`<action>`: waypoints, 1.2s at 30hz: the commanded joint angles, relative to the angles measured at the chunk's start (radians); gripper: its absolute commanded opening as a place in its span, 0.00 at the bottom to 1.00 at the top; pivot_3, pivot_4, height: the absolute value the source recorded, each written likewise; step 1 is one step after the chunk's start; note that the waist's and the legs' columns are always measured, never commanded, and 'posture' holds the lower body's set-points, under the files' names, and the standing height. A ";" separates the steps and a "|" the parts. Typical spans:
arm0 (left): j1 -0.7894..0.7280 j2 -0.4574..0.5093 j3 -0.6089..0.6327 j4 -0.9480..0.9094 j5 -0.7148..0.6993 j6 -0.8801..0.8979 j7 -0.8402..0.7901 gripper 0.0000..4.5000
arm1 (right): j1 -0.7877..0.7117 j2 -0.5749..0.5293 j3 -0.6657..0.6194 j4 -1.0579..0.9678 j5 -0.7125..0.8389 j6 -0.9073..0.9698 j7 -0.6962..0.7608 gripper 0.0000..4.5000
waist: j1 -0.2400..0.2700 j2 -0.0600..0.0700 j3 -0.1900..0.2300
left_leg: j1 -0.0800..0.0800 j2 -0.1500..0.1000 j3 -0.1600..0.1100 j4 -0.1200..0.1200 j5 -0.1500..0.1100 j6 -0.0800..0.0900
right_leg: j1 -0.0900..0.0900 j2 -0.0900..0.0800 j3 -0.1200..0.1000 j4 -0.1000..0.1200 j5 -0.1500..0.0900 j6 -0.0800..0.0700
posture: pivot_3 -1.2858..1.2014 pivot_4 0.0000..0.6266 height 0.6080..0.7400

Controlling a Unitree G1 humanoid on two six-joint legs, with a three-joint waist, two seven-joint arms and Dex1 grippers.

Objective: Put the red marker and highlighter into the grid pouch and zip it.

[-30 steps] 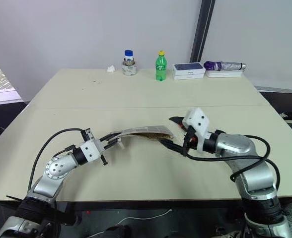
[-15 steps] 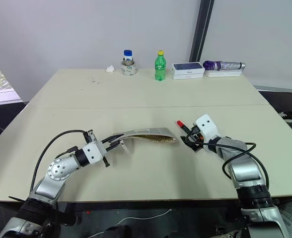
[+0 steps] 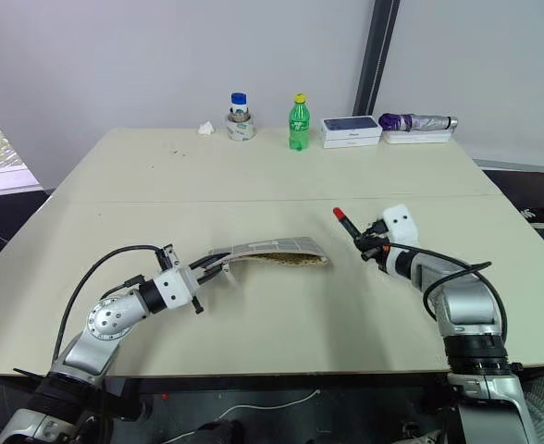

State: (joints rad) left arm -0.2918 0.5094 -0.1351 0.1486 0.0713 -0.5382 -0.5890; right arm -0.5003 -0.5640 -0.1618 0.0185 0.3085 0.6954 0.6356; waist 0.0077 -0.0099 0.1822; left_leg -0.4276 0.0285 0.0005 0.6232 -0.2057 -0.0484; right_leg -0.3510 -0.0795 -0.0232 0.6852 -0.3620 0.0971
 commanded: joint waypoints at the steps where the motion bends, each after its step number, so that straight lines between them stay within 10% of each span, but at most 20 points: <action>1: -0.028 -0.004 0.005 -0.018 -0.001 -0.017 0.005 0.00 | -0.007 -0.005 -0.025 -0.193 0.129 -0.057 0.118 0.08 | 0.000 0.000 0.000 | 0.000 0.000 0.000 0.000 0.000 0.000 | 0.000 0.000 0.000 0.000 0.000 0.000 | 0.52 0.24 1.00; 6: -0.044 -0.007 -0.005 -0.011 0.010 -0.018 0.004 0.00 | 0.139 -0.098 0.003 -0.363 0.250 -0.039 0.314 0.08 | 0.007 0.000 0.000 | 0.000 0.001 -0.001 0.000 -0.001 0.001 | 0.002 0.000 -0.001 -0.002 0.000 0.000 | 0.52 0.24 1.00; 12: -0.046 -0.007 -0.015 -0.004 0.033 -0.026 0.004 0.00 | 0.220 -0.223 0.121 -0.311 0.048 -0.253 0.369 0.08 | -0.001 0.000 0.000 | 0.000 0.000 -0.001 0.004 -0.001 0.002 | 0.003 0.000 -0.001 -0.001 0.000 0.001 | 0.52 0.24 1.00; 36: -0.045 -0.011 -0.033 -0.018 0.043 -0.026 0.003 0.00 | 0.246 -0.243 0.140 -0.176 -0.081 -0.520 0.386 0.08 | 0.002 0.000 0.000 | 0.002 0.000 -0.002 0.005 -0.001 0.002 | 0.006 0.000 -0.002 -0.002 0.000 0.001 | 0.52 0.24 1.00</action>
State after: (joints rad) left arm -0.3268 0.4974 -0.1739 0.1574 0.1201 -0.5510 -0.5898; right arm -0.2414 -0.8093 -0.0159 -0.1402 0.2194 0.1884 1.0274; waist 0.0098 -0.0100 0.1824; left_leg -0.4261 0.0282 -0.0017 0.6279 -0.2070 -0.0466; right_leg -0.3452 -0.0791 -0.0254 0.6831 -0.3617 0.0978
